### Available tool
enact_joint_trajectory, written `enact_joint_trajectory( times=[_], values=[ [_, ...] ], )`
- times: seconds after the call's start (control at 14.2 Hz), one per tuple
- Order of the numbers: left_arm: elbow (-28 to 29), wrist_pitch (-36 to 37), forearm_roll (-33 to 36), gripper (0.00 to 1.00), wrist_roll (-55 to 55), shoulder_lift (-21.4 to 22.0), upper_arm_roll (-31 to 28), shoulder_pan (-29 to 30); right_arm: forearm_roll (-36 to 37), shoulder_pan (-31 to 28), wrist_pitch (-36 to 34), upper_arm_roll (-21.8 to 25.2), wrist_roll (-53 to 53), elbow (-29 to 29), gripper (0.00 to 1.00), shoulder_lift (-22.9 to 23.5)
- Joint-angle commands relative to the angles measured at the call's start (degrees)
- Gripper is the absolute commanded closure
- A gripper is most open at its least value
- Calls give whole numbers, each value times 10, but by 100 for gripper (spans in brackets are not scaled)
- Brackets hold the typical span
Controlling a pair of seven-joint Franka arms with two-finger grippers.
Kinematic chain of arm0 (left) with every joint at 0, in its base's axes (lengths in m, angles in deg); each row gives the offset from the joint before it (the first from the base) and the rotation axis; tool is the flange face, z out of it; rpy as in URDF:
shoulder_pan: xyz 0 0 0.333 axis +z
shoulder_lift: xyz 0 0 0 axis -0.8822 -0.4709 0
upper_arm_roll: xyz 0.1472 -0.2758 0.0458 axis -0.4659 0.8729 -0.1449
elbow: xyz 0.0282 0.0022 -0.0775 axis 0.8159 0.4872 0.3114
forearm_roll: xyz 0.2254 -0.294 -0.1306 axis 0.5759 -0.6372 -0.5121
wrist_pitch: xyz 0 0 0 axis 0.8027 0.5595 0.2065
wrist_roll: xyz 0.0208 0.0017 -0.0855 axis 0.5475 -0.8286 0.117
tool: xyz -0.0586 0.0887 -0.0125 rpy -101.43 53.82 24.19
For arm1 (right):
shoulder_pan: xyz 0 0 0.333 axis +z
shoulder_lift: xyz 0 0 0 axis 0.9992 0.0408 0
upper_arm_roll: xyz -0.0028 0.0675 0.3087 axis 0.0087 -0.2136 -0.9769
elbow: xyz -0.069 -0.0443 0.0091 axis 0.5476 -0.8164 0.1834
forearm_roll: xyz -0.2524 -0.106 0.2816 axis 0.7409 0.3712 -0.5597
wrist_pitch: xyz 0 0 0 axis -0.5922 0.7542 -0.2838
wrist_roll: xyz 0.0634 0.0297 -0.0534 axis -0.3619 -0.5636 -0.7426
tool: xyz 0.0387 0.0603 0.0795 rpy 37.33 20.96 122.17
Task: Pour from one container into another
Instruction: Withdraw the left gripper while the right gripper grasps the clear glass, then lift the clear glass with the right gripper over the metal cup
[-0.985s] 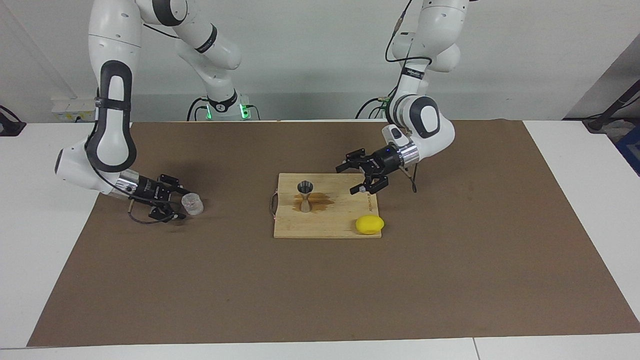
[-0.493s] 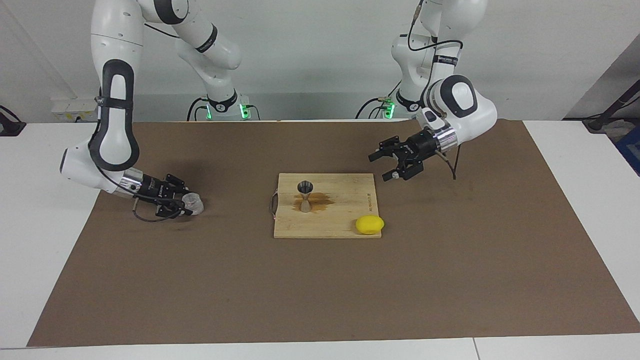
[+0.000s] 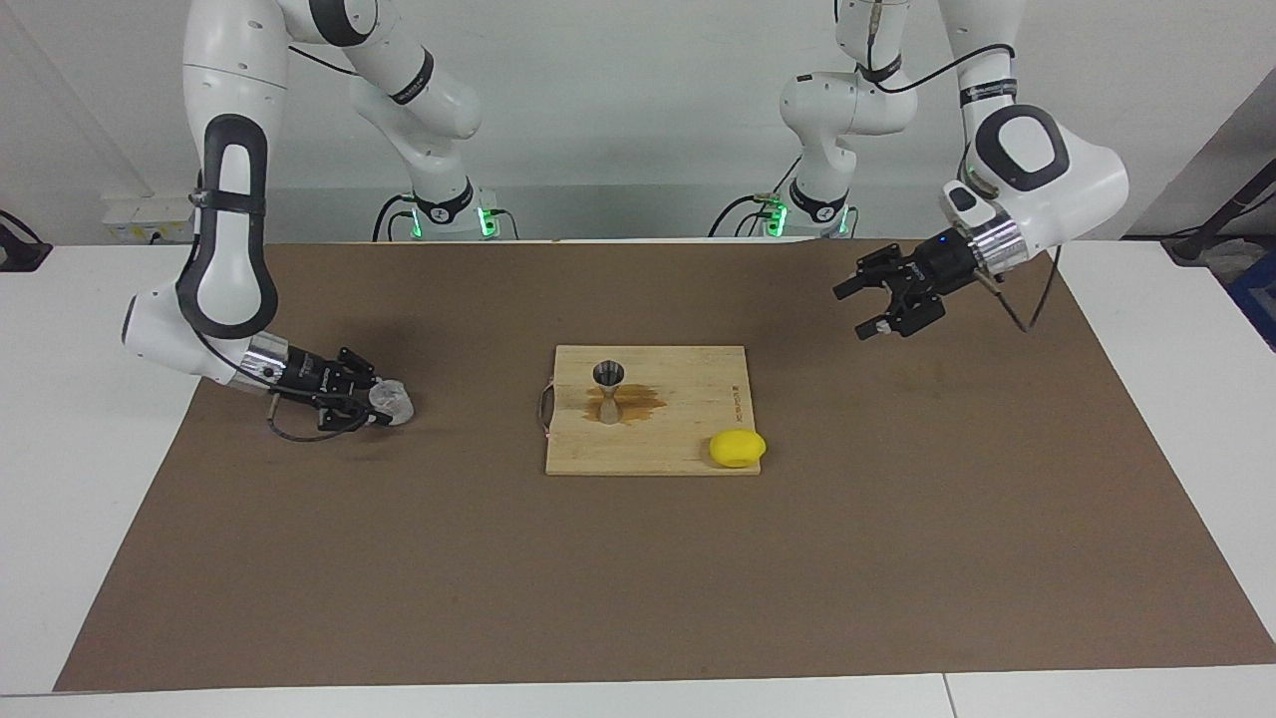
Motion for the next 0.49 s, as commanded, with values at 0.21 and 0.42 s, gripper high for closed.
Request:
enact_joint_trajectory(
  times=[0.21,0.42],
  values=[
    [-117,92,166,0,47,0,5,68,-16,83,22,-18,-133,-1,100,-65],
    [-189,140,238,0,58,-5,5,87,-7,135,28,-16,-207,-30,100,-71]
  ],
)
